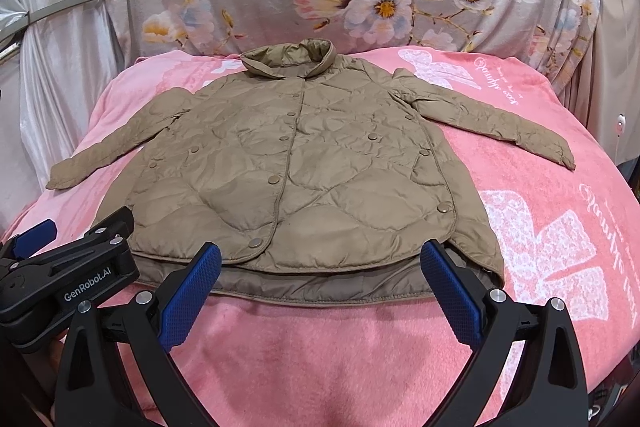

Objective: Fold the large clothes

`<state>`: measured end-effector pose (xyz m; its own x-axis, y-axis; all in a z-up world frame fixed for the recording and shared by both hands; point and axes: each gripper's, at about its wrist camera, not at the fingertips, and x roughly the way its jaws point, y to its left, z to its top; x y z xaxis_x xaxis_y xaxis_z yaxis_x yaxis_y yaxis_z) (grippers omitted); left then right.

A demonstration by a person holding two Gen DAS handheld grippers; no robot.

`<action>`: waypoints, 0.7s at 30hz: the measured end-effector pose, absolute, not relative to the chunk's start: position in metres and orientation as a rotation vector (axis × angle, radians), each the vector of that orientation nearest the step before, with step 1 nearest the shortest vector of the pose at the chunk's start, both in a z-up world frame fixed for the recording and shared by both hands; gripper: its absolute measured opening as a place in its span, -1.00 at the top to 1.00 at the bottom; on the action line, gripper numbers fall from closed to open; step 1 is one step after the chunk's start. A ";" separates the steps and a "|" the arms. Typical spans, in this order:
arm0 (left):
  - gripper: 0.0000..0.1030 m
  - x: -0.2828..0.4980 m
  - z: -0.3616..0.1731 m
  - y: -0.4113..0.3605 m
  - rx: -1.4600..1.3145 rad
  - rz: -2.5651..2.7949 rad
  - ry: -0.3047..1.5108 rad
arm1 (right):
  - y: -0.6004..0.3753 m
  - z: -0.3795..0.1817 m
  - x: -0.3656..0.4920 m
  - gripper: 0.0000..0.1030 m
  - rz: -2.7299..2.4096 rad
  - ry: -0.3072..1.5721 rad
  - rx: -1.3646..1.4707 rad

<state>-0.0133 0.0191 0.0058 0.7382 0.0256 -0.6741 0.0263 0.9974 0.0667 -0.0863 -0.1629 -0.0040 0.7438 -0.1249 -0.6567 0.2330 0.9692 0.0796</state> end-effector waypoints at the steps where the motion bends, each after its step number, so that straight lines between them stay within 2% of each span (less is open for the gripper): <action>1: -0.90 -0.014 0.006 0.019 0.073 0.001 0.741 | -0.163 -0.003 -0.086 -0.90 -0.195 0.707 0.162; 21: -0.90 -0.015 0.008 0.024 0.072 0.007 0.744 | -0.162 -0.002 -0.085 -0.90 -0.184 0.709 0.162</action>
<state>-0.0146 0.0242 0.0085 0.7358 0.0317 -0.6765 0.0193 0.9975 0.0677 -0.0850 -0.1618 -0.0021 0.7439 -0.1128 -0.6587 0.2225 0.9712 0.0849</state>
